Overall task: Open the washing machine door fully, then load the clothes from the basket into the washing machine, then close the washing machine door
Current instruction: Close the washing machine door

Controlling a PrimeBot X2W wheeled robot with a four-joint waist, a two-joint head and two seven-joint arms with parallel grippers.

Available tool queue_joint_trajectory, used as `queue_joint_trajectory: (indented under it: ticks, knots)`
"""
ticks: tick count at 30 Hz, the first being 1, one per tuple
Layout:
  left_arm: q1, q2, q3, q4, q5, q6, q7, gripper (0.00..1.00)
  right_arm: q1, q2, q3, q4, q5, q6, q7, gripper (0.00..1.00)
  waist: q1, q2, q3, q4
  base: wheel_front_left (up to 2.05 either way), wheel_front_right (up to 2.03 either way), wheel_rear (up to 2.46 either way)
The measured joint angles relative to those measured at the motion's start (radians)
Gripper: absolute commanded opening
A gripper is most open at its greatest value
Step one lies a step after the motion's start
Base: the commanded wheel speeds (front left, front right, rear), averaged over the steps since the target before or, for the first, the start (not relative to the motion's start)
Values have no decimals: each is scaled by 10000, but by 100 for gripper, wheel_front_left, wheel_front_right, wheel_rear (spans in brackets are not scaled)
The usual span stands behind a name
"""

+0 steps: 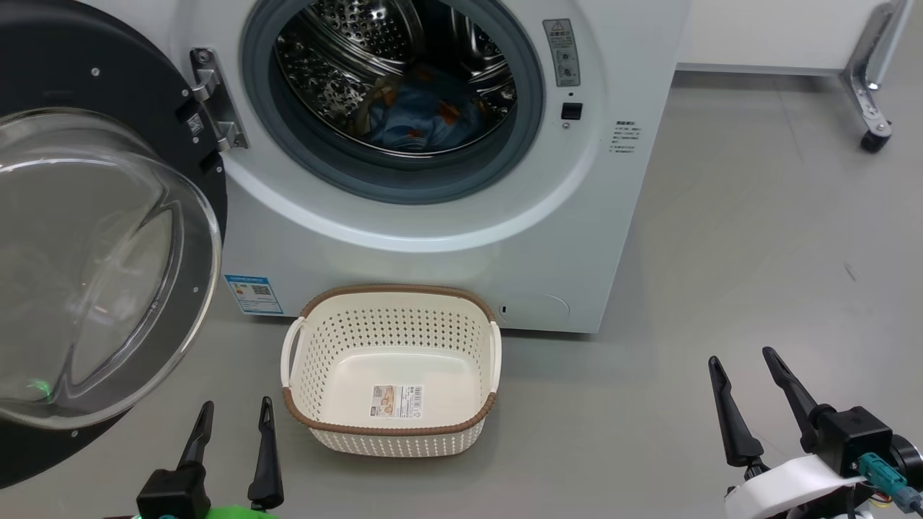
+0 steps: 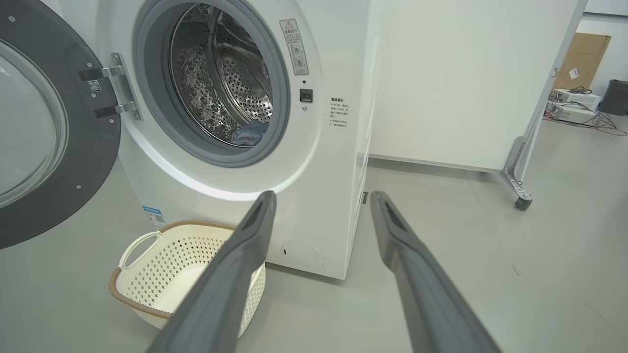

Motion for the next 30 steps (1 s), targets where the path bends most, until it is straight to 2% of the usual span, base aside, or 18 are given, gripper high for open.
queue_joint_trajectory:
  ticks: [21,30]
  knots:
    - [-2,17,6,2,-2,174,0,100,-281,-416,844,-77,-25,0,0,100,0,0,-124,2883,0,0,0]
    - [0,25,48,-4,-15,186,0,100,-479,-499,1058,-90,-98,0,0,100,0,0,-121,3820,0,0,0]
